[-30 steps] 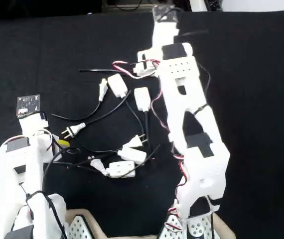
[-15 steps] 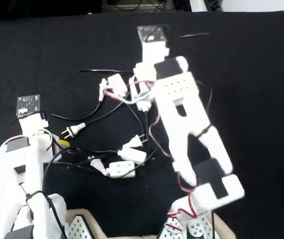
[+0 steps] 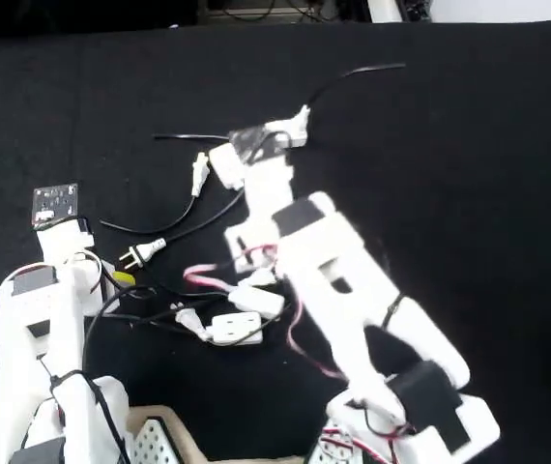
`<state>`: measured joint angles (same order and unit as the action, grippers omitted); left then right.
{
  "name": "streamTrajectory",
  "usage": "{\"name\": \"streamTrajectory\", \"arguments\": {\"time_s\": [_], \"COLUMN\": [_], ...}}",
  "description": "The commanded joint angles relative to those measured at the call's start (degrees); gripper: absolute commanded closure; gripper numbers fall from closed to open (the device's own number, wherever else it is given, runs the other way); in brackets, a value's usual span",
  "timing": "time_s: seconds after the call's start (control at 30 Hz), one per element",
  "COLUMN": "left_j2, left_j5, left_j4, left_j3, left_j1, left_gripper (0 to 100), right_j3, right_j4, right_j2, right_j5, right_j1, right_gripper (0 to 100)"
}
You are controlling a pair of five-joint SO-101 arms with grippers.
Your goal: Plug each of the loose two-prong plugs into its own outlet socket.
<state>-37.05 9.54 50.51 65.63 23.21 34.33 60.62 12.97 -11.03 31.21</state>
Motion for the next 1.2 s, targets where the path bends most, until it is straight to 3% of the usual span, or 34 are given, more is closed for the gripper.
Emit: {"name": "streamTrajectory", "arguments": {"time_s": [0.0, 0.2, 0.53, 0.67, 0.93, 1.17], "left_j2": [-0.79, -0.79, -0.79, -0.79, -0.79, -0.79], "left_j5": [0.53, 0.53, 0.53, 0.53, 0.53, 0.53], "left_j4": [-0.79, -0.70, -0.70, -0.70, -0.70, -0.70], "left_j3": [-0.13, -0.13, -0.13, -0.13, -0.13, -0.13], "left_j1": [0.40, 0.40, 0.40, 0.40, 0.40, 0.40], "left_gripper": [70, 70, 70, 70, 70, 70], "right_j3": [2.86, 7.52, 14.02, 15.60, 15.78, 11.47], "right_j4": [-0.88, -0.97, -7.65, -7.30, -2.99, -2.46], "right_j2": [2.86, 1.98, 0.48, 0.48, 0.84, 0.92], "right_j5": [-0.35, -0.35, 6.51, 10.46, 10.55, 10.55], "right_j1": [5.27, 9.58, 9.23, 8.88, 7.12, 7.12], "right_gripper": [76.1, 76.1, 76.1, 76.5, 76.6, 89.1]}}
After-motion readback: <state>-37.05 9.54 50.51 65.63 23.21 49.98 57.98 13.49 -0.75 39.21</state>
